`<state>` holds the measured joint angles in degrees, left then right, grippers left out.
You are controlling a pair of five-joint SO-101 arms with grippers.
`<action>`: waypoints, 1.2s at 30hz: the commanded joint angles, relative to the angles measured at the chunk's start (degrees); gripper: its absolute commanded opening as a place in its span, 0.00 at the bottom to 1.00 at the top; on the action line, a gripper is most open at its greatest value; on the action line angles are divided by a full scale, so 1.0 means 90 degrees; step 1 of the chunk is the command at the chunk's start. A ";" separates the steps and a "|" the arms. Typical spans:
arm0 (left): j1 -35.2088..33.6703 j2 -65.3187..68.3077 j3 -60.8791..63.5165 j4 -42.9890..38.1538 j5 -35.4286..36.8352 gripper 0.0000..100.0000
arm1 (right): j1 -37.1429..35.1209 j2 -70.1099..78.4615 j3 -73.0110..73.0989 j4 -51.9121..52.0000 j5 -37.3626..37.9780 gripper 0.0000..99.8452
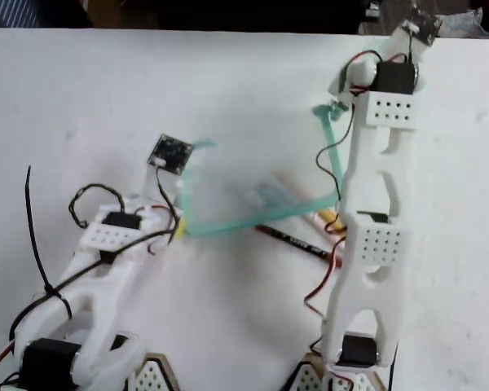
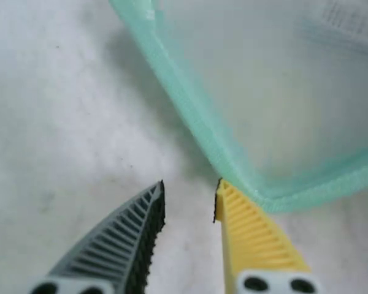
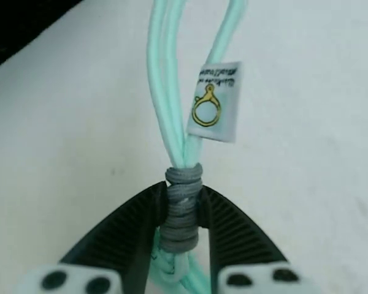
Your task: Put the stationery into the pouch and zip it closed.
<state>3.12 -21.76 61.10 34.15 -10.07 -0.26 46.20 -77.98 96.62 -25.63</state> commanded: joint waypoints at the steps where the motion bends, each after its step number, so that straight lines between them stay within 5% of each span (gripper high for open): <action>1: 0.0093 -0.0278 -0.0049 -0.0107 0.0010 0.16 | -0.0210 -0.0913 -0.0127 0.0161 0.0088 0.02; 12: 0.0034 -0.0298 -0.0508 0.0674 0.0029 0.16 | -0.0571 -0.2681 -0.0068 0.0210 0.1504 0.02; 20: -0.0718 -0.0679 -0.1143 0.1582 0.0068 0.16 | -0.1011 -0.3805 -0.0049 0.0220 0.1661 0.02; 29: -0.0630 -0.4752 -0.1299 0.3595 -0.0029 0.16 | -0.2554 -0.5543 0.1885 0.0230 0.2393 0.02; 36: 0.0591 -0.7976 -0.1309 0.5050 -0.1426 0.26 | -0.3473 -0.7350 0.3858 0.0210 0.2608 0.02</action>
<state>1.71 -78.37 52.75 72.13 -17.01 -28.57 -13.14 -47.74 97.32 -3.12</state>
